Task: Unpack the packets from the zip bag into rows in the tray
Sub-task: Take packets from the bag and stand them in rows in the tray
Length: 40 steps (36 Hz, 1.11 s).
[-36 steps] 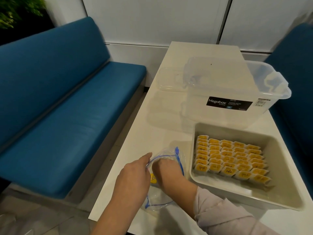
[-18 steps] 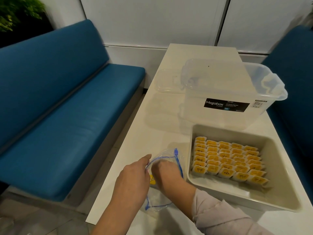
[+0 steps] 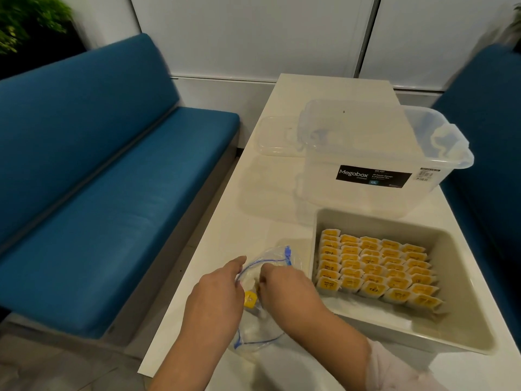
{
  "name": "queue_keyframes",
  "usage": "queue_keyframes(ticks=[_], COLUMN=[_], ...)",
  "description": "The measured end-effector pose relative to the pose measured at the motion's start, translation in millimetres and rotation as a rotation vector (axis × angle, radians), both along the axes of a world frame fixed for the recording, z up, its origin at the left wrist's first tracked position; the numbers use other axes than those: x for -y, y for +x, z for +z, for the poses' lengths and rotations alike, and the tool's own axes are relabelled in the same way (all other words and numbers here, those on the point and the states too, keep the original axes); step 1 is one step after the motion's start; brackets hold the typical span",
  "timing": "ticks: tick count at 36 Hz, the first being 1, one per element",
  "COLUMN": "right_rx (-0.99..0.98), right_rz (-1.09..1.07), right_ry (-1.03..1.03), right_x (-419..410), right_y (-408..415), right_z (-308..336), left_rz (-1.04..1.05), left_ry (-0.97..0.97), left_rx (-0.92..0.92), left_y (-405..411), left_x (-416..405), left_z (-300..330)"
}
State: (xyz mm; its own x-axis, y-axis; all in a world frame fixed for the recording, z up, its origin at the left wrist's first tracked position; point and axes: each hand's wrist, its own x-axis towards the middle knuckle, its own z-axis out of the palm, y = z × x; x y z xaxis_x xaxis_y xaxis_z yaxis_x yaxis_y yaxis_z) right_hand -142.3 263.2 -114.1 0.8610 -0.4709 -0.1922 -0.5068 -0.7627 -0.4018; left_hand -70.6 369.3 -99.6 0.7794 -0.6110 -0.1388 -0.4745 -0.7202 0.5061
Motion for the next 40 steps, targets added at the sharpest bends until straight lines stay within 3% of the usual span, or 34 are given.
queue_keyframes(ticks=[5, 19, 24, 27, 30, 37, 40], right_rx=[0.176, 0.417, 0.486, 0.503, 0.529, 0.564, 0.580], right_rz=[-0.125, -0.308, -0.366, -0.378, -0.376, -0.394, -0.439], right_ry=[0.264, 0.836, 0.850, 0.801, 0.756, 0.708, 0.734], right_x=[17.3, 29.6, 31.9, 29.0, 24.6, 20.3, 23.4], right_y=[-18.4, -28.1, -28.3, -26.6, -24.6, -26.1, -26.3], right_z=[14.7, 38.6, 42.6, 40.9, 40.4, 47.9, 49.6], left_rz=[-0.009, -0.015, 0.048, 0.019, -0.062, 0.016, 0.056], left_ry=[-0.043, -0.132, -0.401, -0.517, -0.510, -0.567, -0.591], left_rx=[-0.044, -0.076, -0.032, -0.203, -0.318, -0.177, -0.200], left_y=[-2.8, -6.8, -14.1, -22.6, -30.5, -27.9, -22.1], left_x=[-2.2, -6.2, -4.3, -2.3, 1.0, 8.6, 9.1], left_z=[2.9, 8.7, 29.1, 41.8, 41.9, 28.6, 27.3])
